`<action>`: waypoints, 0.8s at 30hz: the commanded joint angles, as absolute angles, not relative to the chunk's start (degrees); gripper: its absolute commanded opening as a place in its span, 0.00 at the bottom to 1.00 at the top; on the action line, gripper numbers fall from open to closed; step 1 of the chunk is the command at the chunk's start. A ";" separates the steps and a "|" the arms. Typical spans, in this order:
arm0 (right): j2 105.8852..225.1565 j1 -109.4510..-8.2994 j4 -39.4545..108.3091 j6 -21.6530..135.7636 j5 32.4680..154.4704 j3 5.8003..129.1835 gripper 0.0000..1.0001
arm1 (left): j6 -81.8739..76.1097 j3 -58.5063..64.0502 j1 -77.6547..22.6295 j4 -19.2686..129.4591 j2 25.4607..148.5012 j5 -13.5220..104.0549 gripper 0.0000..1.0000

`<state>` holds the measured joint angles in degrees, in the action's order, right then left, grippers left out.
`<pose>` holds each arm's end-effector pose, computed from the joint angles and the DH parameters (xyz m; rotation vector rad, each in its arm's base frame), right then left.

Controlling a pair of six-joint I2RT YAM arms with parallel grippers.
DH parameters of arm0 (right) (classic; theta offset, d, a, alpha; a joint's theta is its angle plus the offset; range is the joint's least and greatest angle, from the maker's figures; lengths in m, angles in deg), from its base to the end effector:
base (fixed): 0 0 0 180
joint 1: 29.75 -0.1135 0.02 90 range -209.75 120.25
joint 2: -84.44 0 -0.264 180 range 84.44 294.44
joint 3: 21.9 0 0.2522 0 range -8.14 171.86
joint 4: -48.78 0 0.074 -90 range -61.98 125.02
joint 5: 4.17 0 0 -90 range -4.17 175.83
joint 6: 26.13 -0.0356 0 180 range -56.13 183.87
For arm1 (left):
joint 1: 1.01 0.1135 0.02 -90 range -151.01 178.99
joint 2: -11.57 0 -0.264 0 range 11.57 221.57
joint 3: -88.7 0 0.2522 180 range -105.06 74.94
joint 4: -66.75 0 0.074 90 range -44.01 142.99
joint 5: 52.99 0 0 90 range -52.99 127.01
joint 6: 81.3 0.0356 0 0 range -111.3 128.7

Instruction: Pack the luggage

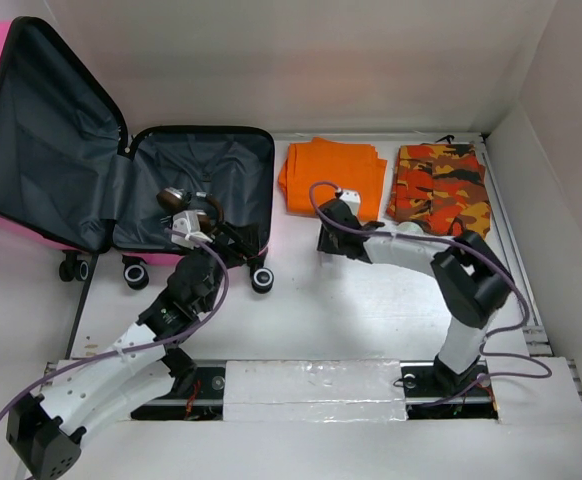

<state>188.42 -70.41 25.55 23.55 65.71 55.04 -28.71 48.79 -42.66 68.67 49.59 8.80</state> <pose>0.2940 0.2364 0.1724 0.1459 2.3864 0.2378 0.1376 -0.0999 0.2914 -0.3480 1.5179 -0.7317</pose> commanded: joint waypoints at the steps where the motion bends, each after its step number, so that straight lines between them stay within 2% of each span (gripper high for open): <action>1: 179.47 -70.62 29.66 30.46 69.37 57.06 0.00 | -27.51 47.96 -42.85 71.80 48.06 9.93 0.91; 8: 177.42 -71.76 38.00 39.00 96.44 66.28 0.04 | -30.94 44.09 -42.85 69.95 40.24 19.87 0.91; 13: 189.01 -73.61 38.98 38.21 101.65 77.62 0.06 | -31.64 43.57 -42.85 67.24 31.54 18.64 0.90; 17: 198.77 -75.71 41.61 34.44 102.18 86.67 0.07 | -31.64 42.34 -42.85 64.16 31.53 15.92 0.90; 19: 203.76 -75.72 42.23 32.68 103.05 91.86 0.11 | -31.64 42.33 -42.85 63.54 32.40 15.91 0.90; 21: 205.81 -75.72 42.84 30.74 103.67 94.68 0.19 | -31.64 41.81 -42.85 62.76 33.02 15.30 0.90; 22: 206.34 -75.72 43.80 30.21 103.67 96.34 0.33 | -31.64 41.81 -42.85 62.75 33.63 15.30 0.90; 24: 206.34 -75.72 45.04 29.07 104.72 96.89 0.53 | -31.64 41.81 -42.85 62.75 34.16 15.30 0.90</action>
<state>208.66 -75.81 38.49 31.99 101.90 91.93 -31.57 43.83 -42.66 63.01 33.14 15.97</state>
